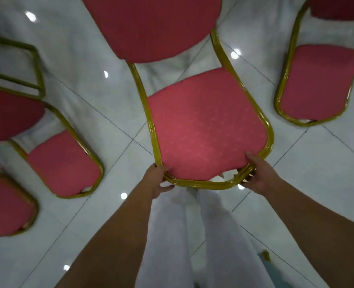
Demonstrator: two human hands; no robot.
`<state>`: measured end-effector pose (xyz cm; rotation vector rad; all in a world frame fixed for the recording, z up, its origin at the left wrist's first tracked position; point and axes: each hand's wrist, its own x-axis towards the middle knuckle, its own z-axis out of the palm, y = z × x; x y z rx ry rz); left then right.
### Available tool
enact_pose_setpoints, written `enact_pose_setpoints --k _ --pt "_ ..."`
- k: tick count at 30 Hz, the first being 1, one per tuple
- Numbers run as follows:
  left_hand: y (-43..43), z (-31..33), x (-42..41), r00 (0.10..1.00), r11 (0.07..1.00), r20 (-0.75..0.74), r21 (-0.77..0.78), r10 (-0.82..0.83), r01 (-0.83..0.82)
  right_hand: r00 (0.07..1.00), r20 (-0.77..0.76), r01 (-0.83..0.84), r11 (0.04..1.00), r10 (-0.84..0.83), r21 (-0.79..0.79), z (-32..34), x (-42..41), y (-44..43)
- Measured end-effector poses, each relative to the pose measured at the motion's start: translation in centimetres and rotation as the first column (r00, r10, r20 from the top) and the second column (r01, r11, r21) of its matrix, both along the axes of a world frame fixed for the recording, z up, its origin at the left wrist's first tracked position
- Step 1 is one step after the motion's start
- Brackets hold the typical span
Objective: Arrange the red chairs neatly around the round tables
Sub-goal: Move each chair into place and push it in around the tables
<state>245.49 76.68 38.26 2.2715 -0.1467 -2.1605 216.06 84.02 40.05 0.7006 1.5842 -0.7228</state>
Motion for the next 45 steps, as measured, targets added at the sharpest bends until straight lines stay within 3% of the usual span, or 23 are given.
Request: enact_pose_setpoints --k 5,9,13,17,23,28,33,38,45 --pt "-3.1 12.0 3.0 0.994 0.998 -0.104 -0.057 0.030 -0.036 0.997 -0.001 -0.074 0.990 0.074 -0.120 12.8 1.0 -3.4" --pt "-6.7 18.6 5.2 0.976 0.974 -0.147 -0.138 0.157 -0.178 0.997 -0.036 -0.076 0.972 0.070 -0.222 20.4 2.9 -8.1" --pt "-11.5 23.4 7.8 0.925 0.896 -0.217 -0.258 0.311 -0.362 0.997 -0.014 -0.074 0.923 0.074 -0.377 26.3 6.3 -13.2" --pt "-16.1 27.1 10.4 0.906 0.812 -0.301 -0.419 0.298 -0.407 1.000 -0.002 -0.010 0.866 0.010 -0.499 30.2 10.2 -17.3" --pt "-20.1 30.2 10.5 0.898 0.732 -0.386 -0.546 0.211 -0.407 0.998 0.004 -0.049 0.798 0.065 -0.600 33.0 13.4 -20.6" --pt "-19.7 30.2 7.3 0.941 0.777 -0.327 -0.568 0.088 -0.271 0.985 -0.131 -0.166 0.783 0.109 -0.600 33.1 12.3 -19.9" --pt "-18.2 28.8 2.1 0.955 0.847 -0.296 -0.506 0.011 -0.167 0.931 -0.302 -0.333 0.816 0.205 -0.473 31.4 7.6 -15.9" --pt "-15.9 28.4 -4.6 0.953 0.887 -0.276 -0.460 -0.122 -0.020 0.933 -0.350 -0.238 0.866 0.079 -0.440 30.7 1.0 -11.1" --pt "-13.4 27.6 -18.0 0.928 0.833 -0.255 -0.545 -0.271 0.093 0.934 -0.352 -0.125 0.880 -0.051 -0.459 29.4 -10.0 -4.9"
